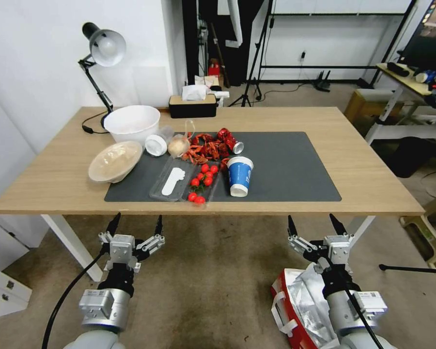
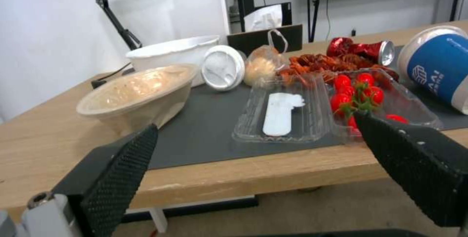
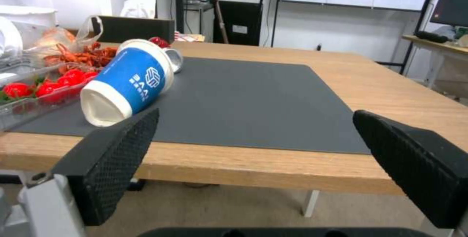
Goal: Pick up the food delivery bag from the floor and place it on the table.
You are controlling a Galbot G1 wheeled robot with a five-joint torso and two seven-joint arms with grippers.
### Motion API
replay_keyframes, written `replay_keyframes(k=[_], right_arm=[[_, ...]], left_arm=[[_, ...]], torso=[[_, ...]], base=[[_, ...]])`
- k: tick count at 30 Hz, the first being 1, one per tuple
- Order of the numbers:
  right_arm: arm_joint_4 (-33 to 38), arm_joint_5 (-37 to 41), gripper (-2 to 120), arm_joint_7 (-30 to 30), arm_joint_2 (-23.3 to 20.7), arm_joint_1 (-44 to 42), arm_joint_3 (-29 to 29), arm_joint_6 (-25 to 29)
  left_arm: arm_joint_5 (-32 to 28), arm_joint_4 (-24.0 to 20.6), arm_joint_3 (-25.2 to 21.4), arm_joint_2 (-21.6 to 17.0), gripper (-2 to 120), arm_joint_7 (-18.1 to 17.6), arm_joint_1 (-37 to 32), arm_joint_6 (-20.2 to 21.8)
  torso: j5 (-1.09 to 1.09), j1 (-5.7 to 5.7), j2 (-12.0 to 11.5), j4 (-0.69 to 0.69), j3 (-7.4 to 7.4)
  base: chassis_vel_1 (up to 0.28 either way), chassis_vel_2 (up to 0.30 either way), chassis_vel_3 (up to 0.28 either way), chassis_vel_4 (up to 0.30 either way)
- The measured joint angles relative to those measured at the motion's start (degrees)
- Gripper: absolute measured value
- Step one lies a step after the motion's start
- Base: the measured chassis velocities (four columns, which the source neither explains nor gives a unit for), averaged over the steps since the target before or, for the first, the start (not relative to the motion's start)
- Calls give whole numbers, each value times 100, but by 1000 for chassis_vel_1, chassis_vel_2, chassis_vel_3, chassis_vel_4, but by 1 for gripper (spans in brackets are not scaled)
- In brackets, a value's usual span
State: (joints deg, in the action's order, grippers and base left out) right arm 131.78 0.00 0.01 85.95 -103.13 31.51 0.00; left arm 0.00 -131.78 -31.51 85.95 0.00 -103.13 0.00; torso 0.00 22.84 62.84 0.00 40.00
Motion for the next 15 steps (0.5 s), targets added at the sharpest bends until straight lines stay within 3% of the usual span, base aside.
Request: replay_keyframes(k=[15], right_arm=[[0, 0, 100, 0, 0, 0, 0, 0]], left_arm=[[0, 0, 0, 0, 100, 0, 0, 0]], torso=[[0, 0, 0, 0, 0]], base=[[0, 0, 0, 0]])
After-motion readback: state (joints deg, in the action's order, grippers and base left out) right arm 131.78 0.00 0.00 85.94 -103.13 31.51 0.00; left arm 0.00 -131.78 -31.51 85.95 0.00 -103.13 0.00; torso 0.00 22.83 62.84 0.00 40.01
